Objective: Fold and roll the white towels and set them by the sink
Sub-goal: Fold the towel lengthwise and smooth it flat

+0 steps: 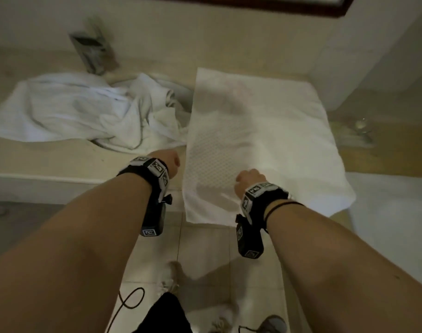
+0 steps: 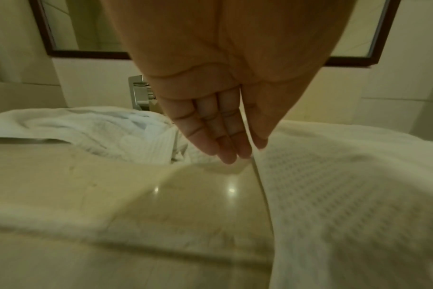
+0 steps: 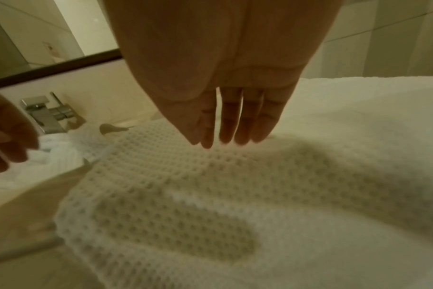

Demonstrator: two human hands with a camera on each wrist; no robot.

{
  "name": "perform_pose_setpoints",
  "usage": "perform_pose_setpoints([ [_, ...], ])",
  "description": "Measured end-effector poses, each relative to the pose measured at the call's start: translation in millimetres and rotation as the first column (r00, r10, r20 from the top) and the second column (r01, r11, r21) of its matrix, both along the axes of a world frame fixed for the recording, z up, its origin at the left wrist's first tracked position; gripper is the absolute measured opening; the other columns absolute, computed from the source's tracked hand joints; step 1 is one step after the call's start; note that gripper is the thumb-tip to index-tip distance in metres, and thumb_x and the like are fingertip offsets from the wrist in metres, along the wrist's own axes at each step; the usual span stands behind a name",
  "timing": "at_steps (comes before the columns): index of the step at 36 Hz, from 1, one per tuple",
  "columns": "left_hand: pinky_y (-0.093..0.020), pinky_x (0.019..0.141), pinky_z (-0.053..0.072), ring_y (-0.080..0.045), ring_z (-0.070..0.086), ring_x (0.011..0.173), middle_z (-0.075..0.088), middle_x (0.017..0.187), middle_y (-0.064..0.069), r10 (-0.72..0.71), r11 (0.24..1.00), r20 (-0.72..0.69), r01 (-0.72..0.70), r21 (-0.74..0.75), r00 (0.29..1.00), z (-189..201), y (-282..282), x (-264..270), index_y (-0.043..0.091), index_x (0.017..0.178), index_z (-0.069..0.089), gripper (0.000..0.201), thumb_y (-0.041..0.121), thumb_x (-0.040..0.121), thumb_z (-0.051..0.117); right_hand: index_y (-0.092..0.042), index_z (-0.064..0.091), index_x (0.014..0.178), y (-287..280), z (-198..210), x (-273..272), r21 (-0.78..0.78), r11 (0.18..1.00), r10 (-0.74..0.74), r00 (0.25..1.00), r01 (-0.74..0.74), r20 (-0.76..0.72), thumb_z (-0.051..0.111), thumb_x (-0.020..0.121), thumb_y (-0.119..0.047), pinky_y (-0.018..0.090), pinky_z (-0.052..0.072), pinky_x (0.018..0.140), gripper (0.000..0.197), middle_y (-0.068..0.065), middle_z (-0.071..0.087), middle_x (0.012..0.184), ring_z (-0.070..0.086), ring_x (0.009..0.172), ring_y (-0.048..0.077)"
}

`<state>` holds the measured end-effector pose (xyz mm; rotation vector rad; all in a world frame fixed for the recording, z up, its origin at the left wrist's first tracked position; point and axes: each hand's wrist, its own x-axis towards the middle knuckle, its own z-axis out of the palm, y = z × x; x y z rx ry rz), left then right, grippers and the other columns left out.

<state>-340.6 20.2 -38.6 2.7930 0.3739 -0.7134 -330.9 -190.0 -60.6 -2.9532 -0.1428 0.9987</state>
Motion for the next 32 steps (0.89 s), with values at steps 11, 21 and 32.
perform_pose_setpoints([
  [11, -0.032, 0.099, 0.04, -0.027, 0.045, 0.125, 0.042, 0.14, -0.009, -0.368, 0.921, 0.039, 0.359, 0.15, 0.929, 12.4, 33.0, 117.6, 0.02, 0.13, 0.052, 0.041, 0.003, 0.092, 0.049, -0.013, 0.046, 0.137, 78.1, 7.3, 43.3, 0.128, 0.979, -0.147, 0.984, 0.16, -0.101, 0.053, 0.095, -0.031, 0.035, 0.036, 0.108, 0.047, 0.004, 0.045, 0.143, 0.043, 0.131, 0.024],
  [21, -0.042, 0.103, 0.041, -0.028, 0.038, 0.13, 0.034, 0.145, -0.002, -0.843, 0.499, -0.078, 0.827, 0.257, 0.533, -4.3, 36.6, 182.0, 0.028, 0.136, 0.044, 0.052, 0.003, 0.09, 0.048, -0.021, 0.033, 0.141, 145.8, 0.7, 60.5, 0.152, 0.939, -0.291, 0.948, 0.309, -0.129, 0.073, 0.077, -0.044, 0.043, 0.043, 0.1, 0.079, 0.006, 0.044, 0.137, 0.045, 0.127, 0.028],
  [32, -0.038, 0.101, 0.041, -0.026, 0.04, 0.127, 0.031, 0.142, -0.004, -0.936, 0.257, -0.162, 0.921, 0.292, 0.313, -38.1, 39.4, 194.6, 0.022, 0.14, 0.028, 0.065, 0.01, 0.083, 0.058, -0.02, 0.045, 0.132, 144.2, -9.3, 64.4, 0.185, 0.857, -0.475, 0.876, 0.481, -0.076, 0.049, 0.092, -0.024, 0.035, 0.044, 0.092, 0.041, 0.007, 0.046, 0.132, 0.051, 0.118, 0.029],
])
